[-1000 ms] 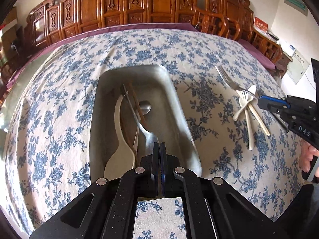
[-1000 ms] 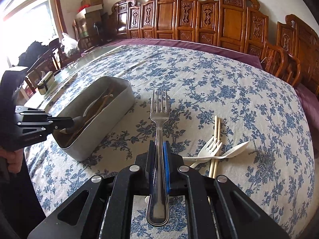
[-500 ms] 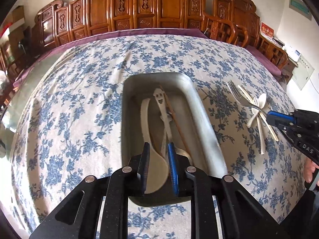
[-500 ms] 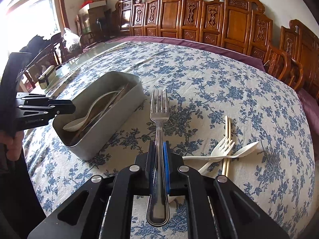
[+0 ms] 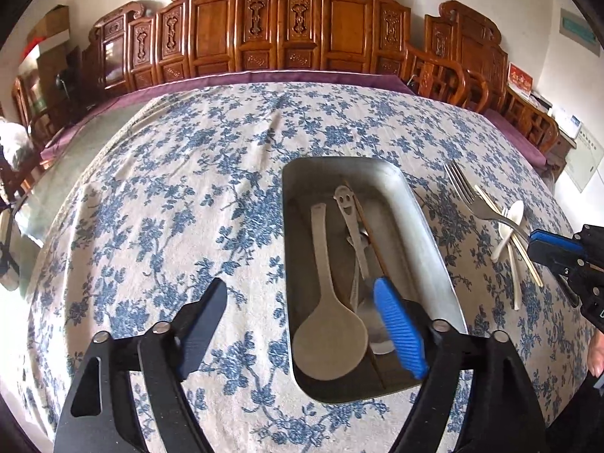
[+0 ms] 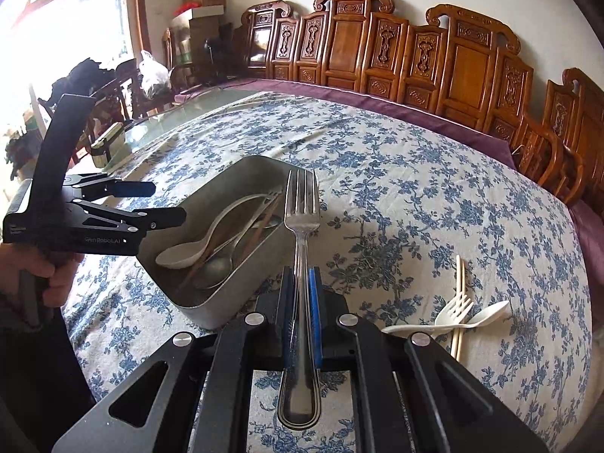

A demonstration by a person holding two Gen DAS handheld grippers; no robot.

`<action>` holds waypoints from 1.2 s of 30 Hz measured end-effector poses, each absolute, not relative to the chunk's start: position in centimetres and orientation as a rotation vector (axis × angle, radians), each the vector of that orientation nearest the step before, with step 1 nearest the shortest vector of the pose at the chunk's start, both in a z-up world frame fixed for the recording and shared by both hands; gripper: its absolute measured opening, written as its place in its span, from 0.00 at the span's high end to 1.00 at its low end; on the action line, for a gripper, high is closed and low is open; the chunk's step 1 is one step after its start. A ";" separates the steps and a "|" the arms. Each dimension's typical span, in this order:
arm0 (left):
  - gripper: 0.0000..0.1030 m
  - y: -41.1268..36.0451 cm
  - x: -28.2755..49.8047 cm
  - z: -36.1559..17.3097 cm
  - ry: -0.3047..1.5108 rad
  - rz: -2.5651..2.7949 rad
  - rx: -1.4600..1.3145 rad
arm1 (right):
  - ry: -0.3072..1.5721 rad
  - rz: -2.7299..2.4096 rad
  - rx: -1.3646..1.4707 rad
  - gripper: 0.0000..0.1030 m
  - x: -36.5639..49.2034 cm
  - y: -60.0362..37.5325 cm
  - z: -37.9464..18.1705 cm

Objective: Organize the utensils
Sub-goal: 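Lower the metal fork into the grey tray and open the right tool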

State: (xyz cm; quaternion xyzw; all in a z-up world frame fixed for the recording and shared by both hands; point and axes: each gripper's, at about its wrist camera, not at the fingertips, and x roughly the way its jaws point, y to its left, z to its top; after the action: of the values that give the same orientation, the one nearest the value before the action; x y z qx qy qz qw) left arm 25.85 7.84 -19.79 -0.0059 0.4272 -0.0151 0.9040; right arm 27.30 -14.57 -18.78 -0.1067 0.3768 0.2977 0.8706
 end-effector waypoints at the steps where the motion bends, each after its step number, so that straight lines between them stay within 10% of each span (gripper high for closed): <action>1: 0.23 8.0 25.8 -19.7 0.880 -0.030 -0.012 | 0.789 0.620 -0.226 0.90 27.4 -14.3 -18.8; 36: 0.22 12.5 26.0 -18.8 0.861 0.022 -0.086 | 0.926 0.574 -0.200 0.90 33.4 -2.6 -23.1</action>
State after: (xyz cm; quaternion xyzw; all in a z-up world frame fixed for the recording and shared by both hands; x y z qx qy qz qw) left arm 26.01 12.46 -18.82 -0.0416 0.4173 0.0109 0.9077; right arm 33.41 -2.58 -23.14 -0.0950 0.4395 0.2728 0.8505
